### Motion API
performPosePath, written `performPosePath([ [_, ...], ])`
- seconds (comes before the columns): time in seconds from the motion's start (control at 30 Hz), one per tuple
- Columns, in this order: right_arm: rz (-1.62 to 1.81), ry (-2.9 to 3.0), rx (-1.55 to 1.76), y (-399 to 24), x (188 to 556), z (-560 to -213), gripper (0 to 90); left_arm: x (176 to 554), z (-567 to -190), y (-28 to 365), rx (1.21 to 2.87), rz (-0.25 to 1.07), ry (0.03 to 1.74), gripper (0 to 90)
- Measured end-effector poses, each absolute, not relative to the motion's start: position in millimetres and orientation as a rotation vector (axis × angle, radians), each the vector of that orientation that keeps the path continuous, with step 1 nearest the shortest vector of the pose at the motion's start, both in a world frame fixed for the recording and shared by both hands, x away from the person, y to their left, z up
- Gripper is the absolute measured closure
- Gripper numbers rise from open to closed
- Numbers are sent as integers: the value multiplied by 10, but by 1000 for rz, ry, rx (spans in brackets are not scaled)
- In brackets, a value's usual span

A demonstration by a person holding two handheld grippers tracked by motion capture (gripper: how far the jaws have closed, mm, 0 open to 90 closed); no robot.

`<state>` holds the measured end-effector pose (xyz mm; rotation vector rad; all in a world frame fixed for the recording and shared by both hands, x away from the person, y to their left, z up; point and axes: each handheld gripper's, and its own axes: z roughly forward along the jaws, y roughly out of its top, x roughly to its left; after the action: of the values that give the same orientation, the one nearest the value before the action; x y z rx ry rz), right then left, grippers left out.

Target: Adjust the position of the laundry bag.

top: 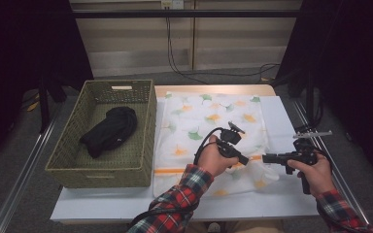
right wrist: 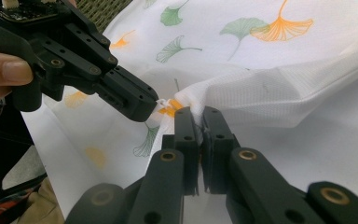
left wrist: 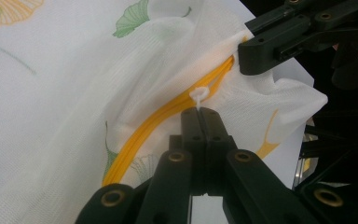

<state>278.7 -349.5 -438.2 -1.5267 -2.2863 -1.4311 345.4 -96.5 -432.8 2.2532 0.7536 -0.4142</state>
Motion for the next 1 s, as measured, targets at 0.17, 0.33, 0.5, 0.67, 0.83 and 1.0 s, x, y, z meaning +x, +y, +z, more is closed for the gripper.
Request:
performPosePath([
  [0.17,-1421,-2285,-1526,-3475,2798,-4388,868,3465,-4335,-941,2268,-426,756,900],
  [0.33,-1428,-2289,-1507,-3466,2810,-4391,868,3481,-4353,-927,2271,-424,751,900],
  [0.5,-1435,-2282,-1508,-3482,2809,-4390,868,3470,-4386,-931,2242,-398,719,900],
  [0.67,-1450,-2271,-1504,-3483,2802,-4391,868,3486,-4408,-942,2244,-385,698,899],
  [0.83,-1448,-2264,-1508,-3480,2802,-4397,868,3478,-4438,-961,2228,-381,698,898],
  [1.0,-1455,-2261,-1506,-3481,2806,-4396,868,3486,-4447,-962,2230,-364,695,893],
])
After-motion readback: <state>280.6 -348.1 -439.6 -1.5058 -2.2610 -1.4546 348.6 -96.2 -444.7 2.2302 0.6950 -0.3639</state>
